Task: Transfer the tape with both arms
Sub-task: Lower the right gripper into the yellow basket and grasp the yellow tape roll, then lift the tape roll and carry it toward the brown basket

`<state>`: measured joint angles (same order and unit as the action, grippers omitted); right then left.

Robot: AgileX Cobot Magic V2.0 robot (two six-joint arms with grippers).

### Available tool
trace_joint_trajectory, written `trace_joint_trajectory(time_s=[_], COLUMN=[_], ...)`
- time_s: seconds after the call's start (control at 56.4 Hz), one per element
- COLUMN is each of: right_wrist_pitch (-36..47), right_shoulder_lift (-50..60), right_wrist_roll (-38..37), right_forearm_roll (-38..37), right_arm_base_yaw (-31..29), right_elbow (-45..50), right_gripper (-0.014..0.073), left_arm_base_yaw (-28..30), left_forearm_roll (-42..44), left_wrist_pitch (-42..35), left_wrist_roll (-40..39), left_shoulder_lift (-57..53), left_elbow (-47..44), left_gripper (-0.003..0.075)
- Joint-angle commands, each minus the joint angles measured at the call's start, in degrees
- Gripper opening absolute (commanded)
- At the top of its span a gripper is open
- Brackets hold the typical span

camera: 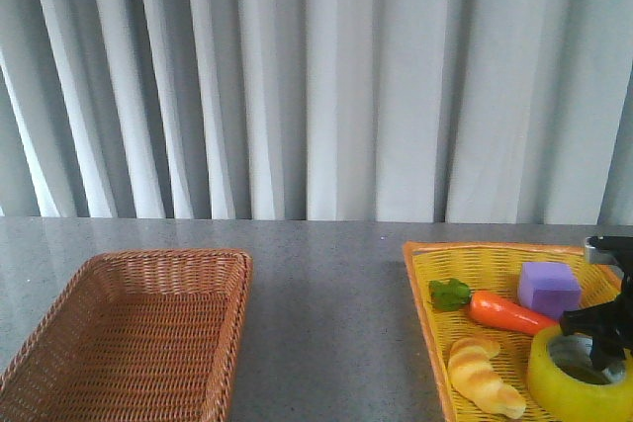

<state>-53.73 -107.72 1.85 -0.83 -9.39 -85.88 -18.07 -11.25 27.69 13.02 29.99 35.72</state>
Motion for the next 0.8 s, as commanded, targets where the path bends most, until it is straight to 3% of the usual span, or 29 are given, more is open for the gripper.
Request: trace_joint_trajectory(time_s=[0.0,0.231,0.461,0.781], right_wrist_pitch=[1.9,1.3,0.2,1.4], right_shoulder_lift=[2.7,2.7,5.0,17.5], right_wrist_roll=[0.3,0.6,2.4,5.9], right_forearm_roll=[-0.2,-0.5,-0.5,2.4], right_arm_base_yaw=[0.2,0.2,0.2,0.2], right_elbow=[-1.9,-1.9,-1.9,-1.9], right_gripper=[0.0270,0.0148,0.0153,0.0153], left_arm_base_yaw=[-0.4,-0.4,-0.4,-0.4], left_forearm_roll=[-1.1,-1.1,-1.1,-1.1], left_wrist_pitch=[-3.8,-3.8,-3.8,-3.8], left_wrist_roll=[-0.2,-0.2,-0.2,-0.2], left_shoulder_lift=[0.5,0.5,0.5,0.5], left_elbow=[2.0,2.0,2.0,2.0], left_gripper=[0.0576,0.0576,0.0576,0.0576])
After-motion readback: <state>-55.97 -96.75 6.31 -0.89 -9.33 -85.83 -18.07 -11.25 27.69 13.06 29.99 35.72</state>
